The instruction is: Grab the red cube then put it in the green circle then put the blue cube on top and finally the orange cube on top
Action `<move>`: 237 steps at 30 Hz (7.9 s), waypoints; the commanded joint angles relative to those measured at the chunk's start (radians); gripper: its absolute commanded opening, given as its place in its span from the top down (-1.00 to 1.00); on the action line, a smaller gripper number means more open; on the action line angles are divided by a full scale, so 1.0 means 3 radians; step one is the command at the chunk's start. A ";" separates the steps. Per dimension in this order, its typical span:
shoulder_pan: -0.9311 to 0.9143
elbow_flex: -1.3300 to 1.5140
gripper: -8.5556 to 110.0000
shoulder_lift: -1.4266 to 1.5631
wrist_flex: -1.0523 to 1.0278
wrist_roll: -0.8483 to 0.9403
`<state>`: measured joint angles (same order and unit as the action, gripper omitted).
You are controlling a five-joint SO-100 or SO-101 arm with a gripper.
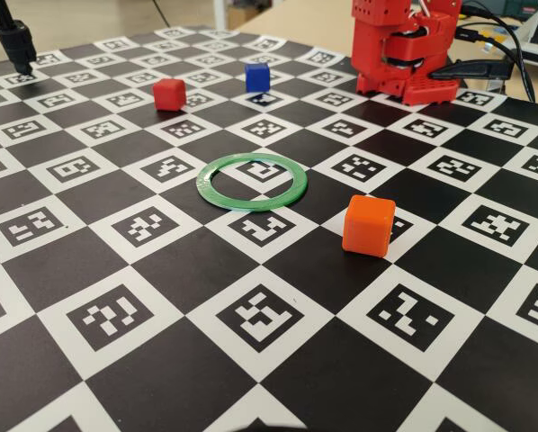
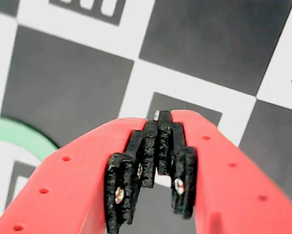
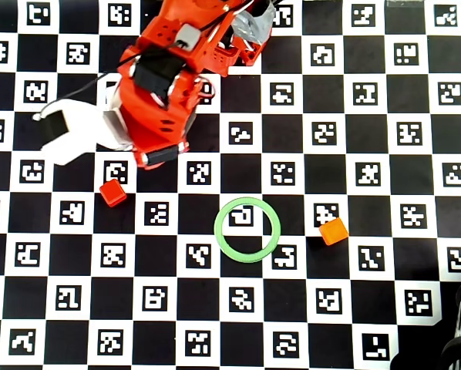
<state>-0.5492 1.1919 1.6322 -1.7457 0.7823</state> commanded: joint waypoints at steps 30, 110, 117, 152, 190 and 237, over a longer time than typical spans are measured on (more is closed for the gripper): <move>-0.0522 0.0772 0.36 -0.0291 0.1069 -0.0603; -0.0501 0.1682 0.13 -0.0946 0.2638 -0.0322; -0.0506 0.1682 0.13 -0.0951 0.2690 -0.0215; -0.0552 0.1907 0.13 -0.0895 0.3017 0.0987; -0.0470 0.1493 0.13 -0.1166 0.2516 0.1360; -0.0440 0.1427 0.93 -0.1028 0.2229 0.1396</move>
<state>-0.6980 1.6444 1.2210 -1.0400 1.1919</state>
